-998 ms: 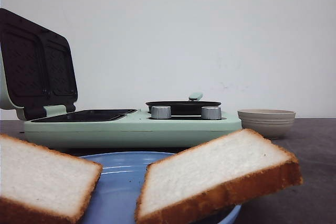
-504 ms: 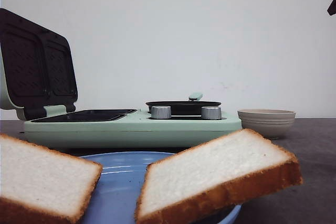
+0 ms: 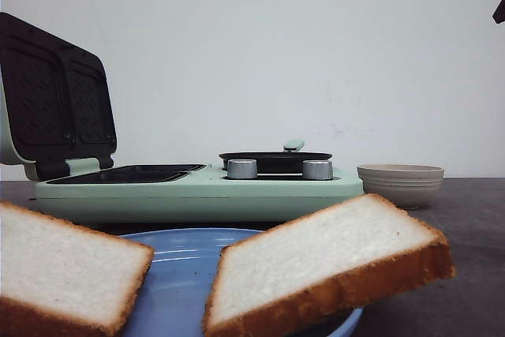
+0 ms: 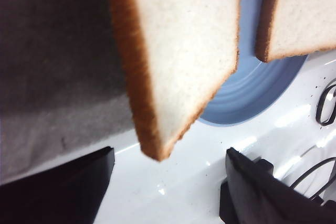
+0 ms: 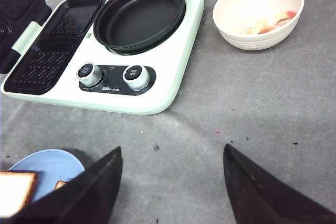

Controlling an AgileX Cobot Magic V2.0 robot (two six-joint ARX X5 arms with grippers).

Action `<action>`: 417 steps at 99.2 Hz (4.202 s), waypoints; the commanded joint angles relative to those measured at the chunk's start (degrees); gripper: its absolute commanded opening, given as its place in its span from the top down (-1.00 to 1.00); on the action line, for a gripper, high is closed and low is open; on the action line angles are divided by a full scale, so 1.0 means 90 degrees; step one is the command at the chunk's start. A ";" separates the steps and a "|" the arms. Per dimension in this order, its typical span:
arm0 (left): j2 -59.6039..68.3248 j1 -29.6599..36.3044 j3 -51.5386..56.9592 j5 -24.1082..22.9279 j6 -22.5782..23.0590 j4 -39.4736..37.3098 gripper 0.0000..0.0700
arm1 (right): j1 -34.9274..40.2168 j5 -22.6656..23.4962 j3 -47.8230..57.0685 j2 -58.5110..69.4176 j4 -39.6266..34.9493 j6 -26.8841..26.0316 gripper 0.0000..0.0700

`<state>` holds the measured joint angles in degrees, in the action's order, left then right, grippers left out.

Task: Make breakfast with bread and shrimp
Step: 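Move the left gripper to the bread slice nearest it and grasp it, then lift the bread slice with the left gripper over the sandwich plate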

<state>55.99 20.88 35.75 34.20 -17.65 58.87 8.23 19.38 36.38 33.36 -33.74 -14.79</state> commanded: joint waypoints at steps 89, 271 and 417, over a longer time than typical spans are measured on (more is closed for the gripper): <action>0.0950 0.0481 0.0104 -0.0202 0.0012 -0.0709 -0.12 | 0.0017 0.0012 0.0102 0.0029 0.0078 0.0197 -0.08; 0.0274 0.1042 0.0984 -0.1375 0.0447 -0.0809 0.99 | 0.0017 0.0010 0.0102 0.0029 0.0124 0.0221 -0.08; 0.4597 0.0697 0.4634 -0.7917 0.7968 -0.4413 0.99 | 0.0017 0.0010 0.0102 0.0024 0.0121 0.0393 -0.08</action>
<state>95.66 27.11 75.66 -37.17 53.47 19.86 8.23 19.35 36.38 33.36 -33.21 -12.10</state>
